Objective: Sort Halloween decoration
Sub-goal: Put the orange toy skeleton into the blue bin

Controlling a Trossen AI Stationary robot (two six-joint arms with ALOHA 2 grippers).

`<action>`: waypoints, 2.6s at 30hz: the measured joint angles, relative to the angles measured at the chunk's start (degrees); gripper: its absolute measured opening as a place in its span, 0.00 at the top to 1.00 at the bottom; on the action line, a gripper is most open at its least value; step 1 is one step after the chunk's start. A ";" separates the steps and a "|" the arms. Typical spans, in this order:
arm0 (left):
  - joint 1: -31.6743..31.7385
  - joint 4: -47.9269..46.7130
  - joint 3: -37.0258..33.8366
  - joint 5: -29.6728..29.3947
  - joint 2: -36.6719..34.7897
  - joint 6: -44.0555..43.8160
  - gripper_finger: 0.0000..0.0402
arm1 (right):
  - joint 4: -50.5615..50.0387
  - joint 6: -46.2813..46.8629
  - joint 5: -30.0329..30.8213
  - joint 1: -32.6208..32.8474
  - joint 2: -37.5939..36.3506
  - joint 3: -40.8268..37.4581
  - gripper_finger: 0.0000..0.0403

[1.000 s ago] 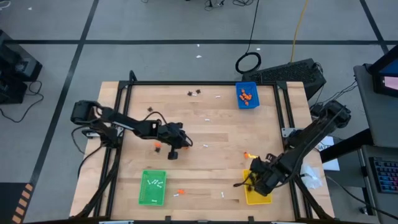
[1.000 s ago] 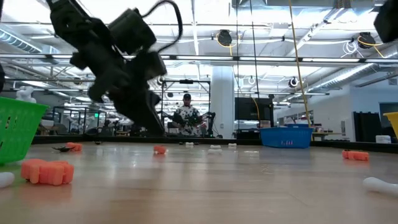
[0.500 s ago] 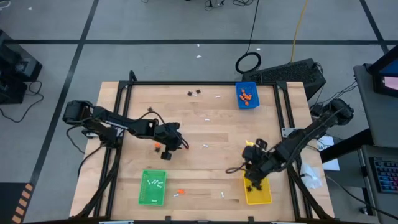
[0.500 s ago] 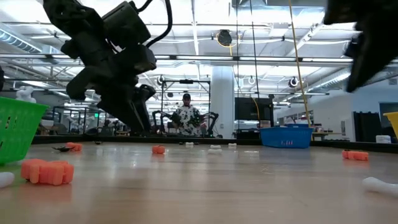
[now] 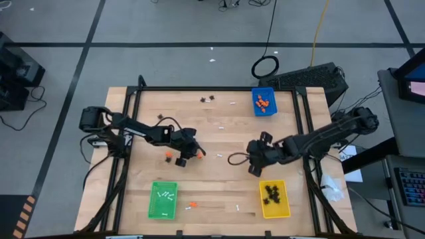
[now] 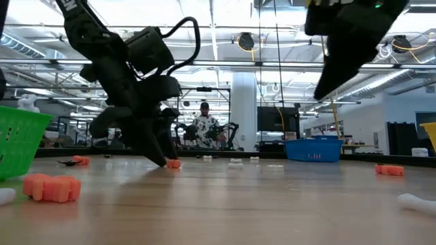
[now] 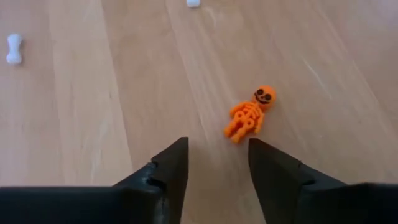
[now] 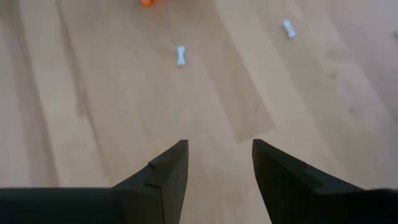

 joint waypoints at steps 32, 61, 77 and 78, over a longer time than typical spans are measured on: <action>1.86 13.17 -0.11 12.59 3.31 -9.06 1.00 | 42.92 -17.38 -2.79 -5.32 23.07 -0.04 0.58; 4.95 27.26 -0.07 30.36 3.18 -34.49 1.00 | 62.76 -59.21 8.62 -1.08 27.87 0.00 0.61; 4.95 28.36 -0.07 29.81 3.18 -34.30 1.00 | 60.54 -53.30 4.24 -2.77 27.76 0.02 0.95; 4.95 28.46 -0.07 29.55 3.18 -33.85 1.00 | 60.35 -53.11 4.26 -2.77 27.74 0.02 0.95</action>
